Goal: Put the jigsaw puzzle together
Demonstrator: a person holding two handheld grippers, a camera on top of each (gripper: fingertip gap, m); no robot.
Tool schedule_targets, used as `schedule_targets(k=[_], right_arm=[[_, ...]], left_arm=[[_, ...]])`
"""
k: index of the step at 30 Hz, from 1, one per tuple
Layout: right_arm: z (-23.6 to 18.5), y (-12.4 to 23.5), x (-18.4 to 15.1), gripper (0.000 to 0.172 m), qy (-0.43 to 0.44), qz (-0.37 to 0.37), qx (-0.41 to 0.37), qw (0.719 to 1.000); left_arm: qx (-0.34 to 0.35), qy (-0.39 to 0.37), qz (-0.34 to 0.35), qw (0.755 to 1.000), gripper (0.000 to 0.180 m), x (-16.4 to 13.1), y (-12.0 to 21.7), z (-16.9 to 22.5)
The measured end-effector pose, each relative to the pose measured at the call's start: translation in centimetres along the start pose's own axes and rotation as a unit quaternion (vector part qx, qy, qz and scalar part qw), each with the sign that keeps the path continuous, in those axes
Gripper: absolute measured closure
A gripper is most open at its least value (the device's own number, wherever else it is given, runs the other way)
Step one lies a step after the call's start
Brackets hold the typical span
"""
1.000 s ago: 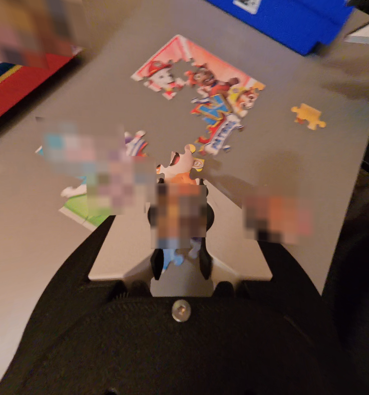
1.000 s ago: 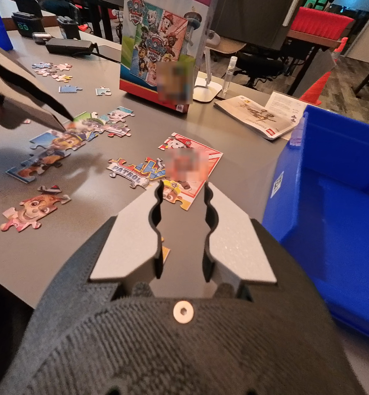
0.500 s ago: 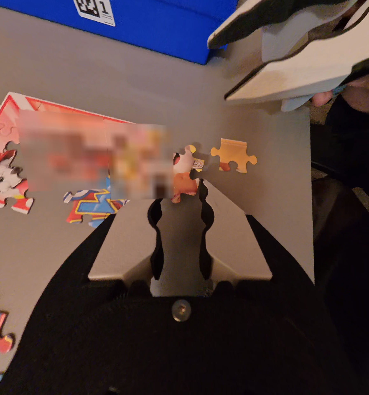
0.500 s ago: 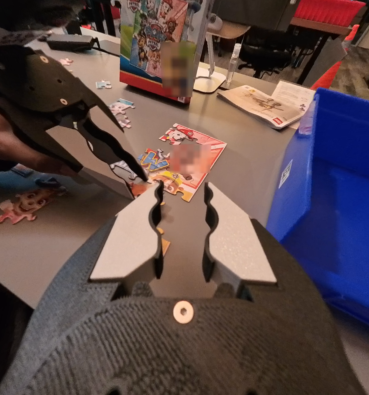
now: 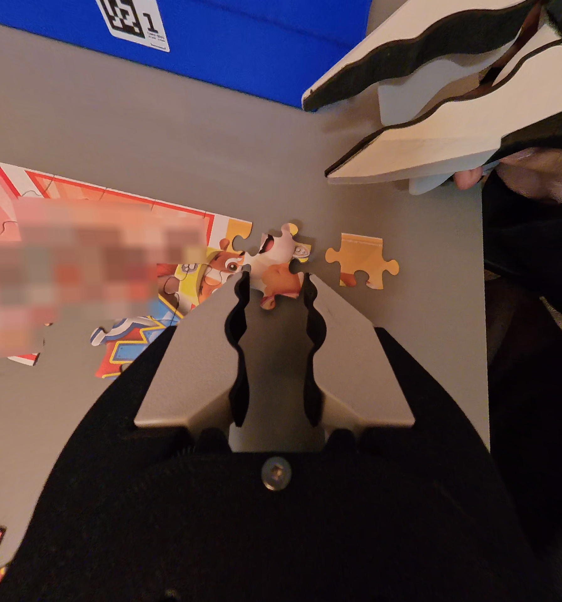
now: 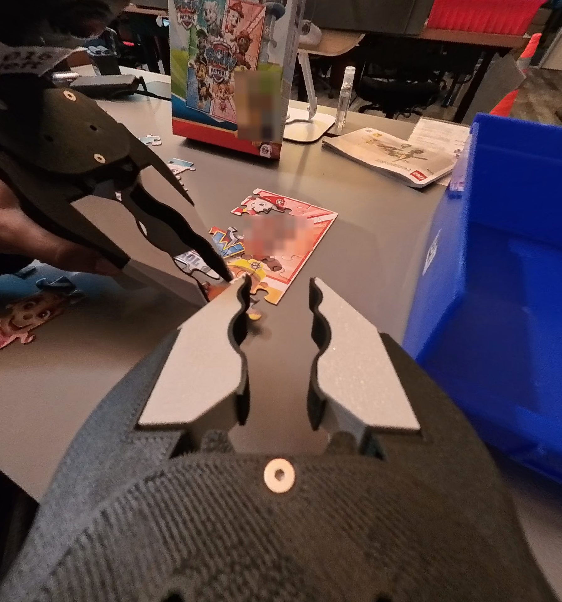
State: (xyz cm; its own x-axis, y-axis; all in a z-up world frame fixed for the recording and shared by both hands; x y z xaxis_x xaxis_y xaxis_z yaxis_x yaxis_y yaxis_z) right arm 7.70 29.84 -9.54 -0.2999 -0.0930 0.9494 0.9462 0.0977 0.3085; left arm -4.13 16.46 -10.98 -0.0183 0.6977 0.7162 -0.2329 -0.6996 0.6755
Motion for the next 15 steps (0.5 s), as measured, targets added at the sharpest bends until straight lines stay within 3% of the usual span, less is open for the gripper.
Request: schedule_targets(k=[15], right_arm=[[0.2, 0.1, 0.0, 0.135, -0.01, 0.003, 0.007, 1.0]], left_arm=[[0.019, 0.01, -0.014, 1.0, 0.15, -0.5, 0.8, -0.2]])
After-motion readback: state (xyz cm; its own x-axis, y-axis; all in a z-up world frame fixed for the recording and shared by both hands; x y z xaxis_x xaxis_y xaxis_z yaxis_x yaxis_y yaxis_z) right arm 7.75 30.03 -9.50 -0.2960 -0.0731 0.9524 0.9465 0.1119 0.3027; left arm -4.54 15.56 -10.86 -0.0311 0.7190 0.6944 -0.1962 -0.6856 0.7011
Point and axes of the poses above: each gripper's, where its closed fingertips meet, y back along the fingers, x out of its top, z = x × y across the jaws, the point moved 10 cm from there along y, back along the fingers, and after that the axes turned 4 degrees about -x, right-handed, at the moved point
